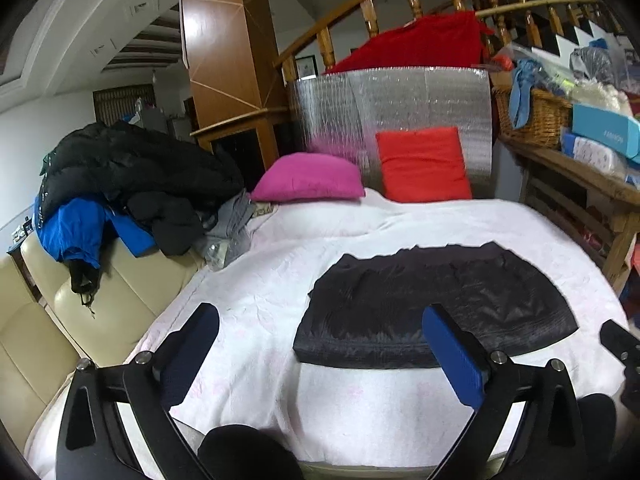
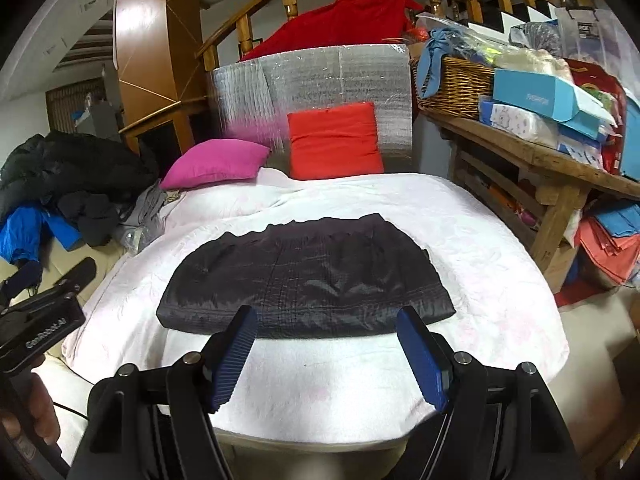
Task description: Fold large clothes
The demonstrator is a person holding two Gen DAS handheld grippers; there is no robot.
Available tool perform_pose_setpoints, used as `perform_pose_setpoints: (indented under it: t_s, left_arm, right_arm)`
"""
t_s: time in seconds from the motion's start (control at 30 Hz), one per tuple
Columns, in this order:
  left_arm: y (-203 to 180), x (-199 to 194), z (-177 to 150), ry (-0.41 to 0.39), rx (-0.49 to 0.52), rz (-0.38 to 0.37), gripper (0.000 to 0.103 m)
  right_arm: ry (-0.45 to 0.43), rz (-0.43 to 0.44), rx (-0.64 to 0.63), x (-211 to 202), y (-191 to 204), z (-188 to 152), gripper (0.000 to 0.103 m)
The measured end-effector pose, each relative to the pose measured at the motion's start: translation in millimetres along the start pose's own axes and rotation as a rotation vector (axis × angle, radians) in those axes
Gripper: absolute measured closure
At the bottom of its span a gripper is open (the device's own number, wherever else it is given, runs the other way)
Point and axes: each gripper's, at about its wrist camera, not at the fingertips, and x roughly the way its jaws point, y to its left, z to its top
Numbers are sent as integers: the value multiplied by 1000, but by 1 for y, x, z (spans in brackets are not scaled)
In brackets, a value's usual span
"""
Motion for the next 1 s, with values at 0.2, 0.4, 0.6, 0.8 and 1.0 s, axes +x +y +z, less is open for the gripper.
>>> perform_pose_setpoints:
  t_s: [0.2, 0.4, 0.6, 0.8, 1.0]
  left_arm:
    - [-3, -35, 8, -58, 5, -5, 2]
    - [0, -48, 13, -83, -10, -12, 2]
    - [0, -47, 11, -75, -14, -11, 1]
    - [-1, -48, 9, -69, -16, -6, 1]
    - [1, -49, 8, -66, -25, -5, 1]
  right_arm:
    - [-34, 18, 34, -25, -5, 4, 27]
    - [-52, 18, 27, -35, -2, 7, 27]
    - [-49, 18, 33, -34, -2, 8, 27]
    - [-42, 10, 32, -32, 1, 8, 27]
    - [-39, 6, 36, -32, 1, 8, 27]
